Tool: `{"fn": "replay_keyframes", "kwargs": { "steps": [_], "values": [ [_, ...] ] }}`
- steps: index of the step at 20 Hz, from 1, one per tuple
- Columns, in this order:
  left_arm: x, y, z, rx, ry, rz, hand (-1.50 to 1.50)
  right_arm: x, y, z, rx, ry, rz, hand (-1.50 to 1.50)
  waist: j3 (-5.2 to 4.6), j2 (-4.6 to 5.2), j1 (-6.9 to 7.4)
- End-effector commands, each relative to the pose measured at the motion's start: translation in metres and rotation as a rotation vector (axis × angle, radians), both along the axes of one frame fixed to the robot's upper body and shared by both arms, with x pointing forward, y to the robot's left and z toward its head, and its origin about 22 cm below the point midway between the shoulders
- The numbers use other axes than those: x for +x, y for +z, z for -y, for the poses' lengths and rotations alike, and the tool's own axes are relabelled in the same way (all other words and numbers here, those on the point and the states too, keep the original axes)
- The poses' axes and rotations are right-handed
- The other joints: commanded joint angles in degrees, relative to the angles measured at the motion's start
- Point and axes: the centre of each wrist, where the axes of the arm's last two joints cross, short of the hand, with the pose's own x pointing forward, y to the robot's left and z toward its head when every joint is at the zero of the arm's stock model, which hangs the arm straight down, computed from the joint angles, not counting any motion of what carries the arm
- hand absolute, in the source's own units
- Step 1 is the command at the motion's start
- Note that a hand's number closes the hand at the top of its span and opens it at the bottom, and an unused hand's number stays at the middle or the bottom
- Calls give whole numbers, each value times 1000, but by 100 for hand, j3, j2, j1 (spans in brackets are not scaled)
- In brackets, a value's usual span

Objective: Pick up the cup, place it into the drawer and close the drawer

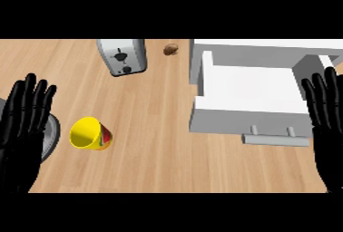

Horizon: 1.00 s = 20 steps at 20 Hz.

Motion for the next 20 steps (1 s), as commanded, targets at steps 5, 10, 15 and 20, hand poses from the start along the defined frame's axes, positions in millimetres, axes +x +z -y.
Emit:
{"fn": "replay_keyframes", "kwargs": {
  "steps": [5, 10, 15, 20],
  "values": [
    [8, 3, -48, -14, -372, 37, -150, 5, -1, 1, 14, 9, 10, -150, -3, -175, -243],
    [11, -35, -84, -238, -401, -221, -150, 10, -9, -6, -38, 125, -169, -150, 2, -168, -242],
    [36, -44, -127, -243, -409, -257, -150, 28, -5, 12, -40, 134, -177, -150, 9, -171, -279],
    [58, -70, -121, -198, -355, -329, -150, 38, 1, -2, -35, 129, -166, -150, 10, -180, -275]
  ]
}}
